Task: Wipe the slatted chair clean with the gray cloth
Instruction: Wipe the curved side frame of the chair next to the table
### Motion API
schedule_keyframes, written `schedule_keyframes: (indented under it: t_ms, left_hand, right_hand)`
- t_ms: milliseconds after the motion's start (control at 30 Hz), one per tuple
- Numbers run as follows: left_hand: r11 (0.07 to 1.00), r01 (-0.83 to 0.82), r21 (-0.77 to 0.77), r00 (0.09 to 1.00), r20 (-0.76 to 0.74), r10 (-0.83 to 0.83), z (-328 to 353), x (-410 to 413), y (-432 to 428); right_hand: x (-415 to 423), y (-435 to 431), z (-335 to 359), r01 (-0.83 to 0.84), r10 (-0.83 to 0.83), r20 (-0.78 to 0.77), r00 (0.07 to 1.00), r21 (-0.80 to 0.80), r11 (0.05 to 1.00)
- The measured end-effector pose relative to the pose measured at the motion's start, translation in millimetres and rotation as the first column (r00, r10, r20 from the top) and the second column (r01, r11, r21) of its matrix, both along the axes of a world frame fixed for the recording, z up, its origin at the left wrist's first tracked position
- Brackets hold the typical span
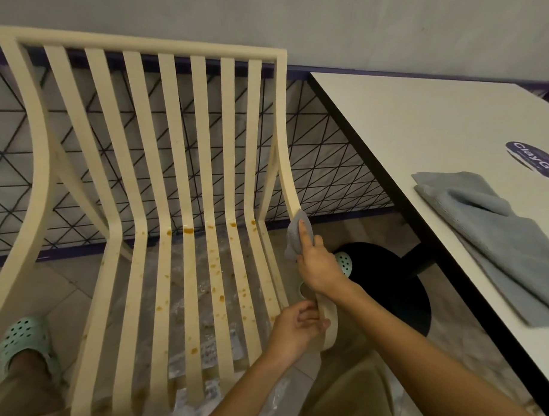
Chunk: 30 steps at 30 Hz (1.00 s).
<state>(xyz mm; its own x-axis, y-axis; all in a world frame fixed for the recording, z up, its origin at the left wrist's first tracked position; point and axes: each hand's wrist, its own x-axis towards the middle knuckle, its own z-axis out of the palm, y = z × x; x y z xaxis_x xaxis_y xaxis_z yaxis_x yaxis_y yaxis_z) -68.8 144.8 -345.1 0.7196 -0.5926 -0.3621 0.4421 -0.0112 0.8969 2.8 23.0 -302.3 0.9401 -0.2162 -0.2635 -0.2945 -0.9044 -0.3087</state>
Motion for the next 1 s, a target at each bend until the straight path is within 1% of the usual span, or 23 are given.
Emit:
schedule_keyframes:
  t_ms: [200, 567, 667, 1000]
  left_hand:
    - [1.0, -0.001, 0.016, 1.0, -0.004, 0.001, 5, 0, -1]
    - [1.0, 0.003, 0.009, 1.0, -0.007, -0.003, 5, 1, 1]
    - [1.0, -0.003, 0.006, 1.0, -0.014, 0.004, 5, 0, 1]
    - [0.999, -0.021, 0.028, 0.999, 0.037, 0.02, -4, -1, -3]
  right_hand:
    - [20, 0, 3, 0.03, -0.03, 0.016, 0.999, 0.009, 0.999]
    - [51, 2, 18, 0.078, -0.081, 0.029, 0.996, 0.09, 0.993]
    - [48, 2, 18, 0.073, -0.076, 0.022, 0.997, 0.113, 0.991]
    - [-1, 1, 9, 0.032, -0.035, 0.037, 0.999, 0.085, 0.996]
